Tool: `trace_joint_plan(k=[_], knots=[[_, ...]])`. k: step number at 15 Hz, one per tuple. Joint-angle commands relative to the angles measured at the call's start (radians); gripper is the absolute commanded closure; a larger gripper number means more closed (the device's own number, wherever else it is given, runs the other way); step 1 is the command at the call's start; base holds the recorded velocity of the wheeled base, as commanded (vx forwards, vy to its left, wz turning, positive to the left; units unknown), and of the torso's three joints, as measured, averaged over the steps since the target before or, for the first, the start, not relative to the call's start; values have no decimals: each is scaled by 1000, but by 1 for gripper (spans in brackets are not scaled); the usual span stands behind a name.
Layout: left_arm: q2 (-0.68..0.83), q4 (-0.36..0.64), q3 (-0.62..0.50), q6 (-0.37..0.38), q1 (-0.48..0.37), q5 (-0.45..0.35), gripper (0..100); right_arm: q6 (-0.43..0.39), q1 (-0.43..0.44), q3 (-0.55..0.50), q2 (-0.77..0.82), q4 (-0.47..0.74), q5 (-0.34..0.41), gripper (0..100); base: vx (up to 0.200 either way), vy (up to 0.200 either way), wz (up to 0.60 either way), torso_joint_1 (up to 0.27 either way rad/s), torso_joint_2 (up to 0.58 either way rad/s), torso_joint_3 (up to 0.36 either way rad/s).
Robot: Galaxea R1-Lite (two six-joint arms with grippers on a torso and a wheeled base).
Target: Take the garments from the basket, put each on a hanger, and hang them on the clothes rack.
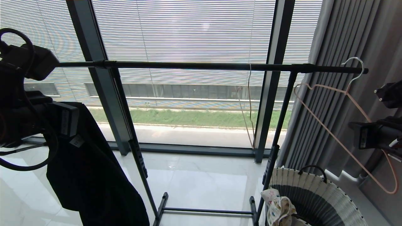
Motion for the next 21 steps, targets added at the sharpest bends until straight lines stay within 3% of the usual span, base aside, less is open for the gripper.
trace_joint_plan(k=[1,3,7,9,11,14,16,19,21], knots=[[0,0,0,0,0,1,100,2,39,11,-44,18,2,100,-200,0,0,-2,7,7],[-5,0,16,12,-2,1,100,16,102,13,-66,52,4,100,-200,0,0,2,0,0],[-26,0,82,58,-22,-6,100,66,240,40,-94,52,10,100,0,0,0,0,0,0],[-10,0,77,45,-58,-1,100,98,298,57,-104,50,70,100,0,0,0,0,0,0],[38,0,48,-24,-110,25,100,115,336,77,-110,46,153,100,0,0,0,0,0,0],[216,0,-99,-285,-232,251,100,150,402,98,-110,44,252,100,0,0,0,0,0,0],[286,0,-159,-348,-278,292,100,183,471,105,-106,40,277,100,0,0,0,0,0,0],[339,0,-194,-350,-307,292,100,266,629,109,-86,-15,277,100,0,0,0,0,0,0],[366,-2,-227,-353,-310,292,100,279,708,109,-66,-31,277,100,0,0,0,0,0,0]])
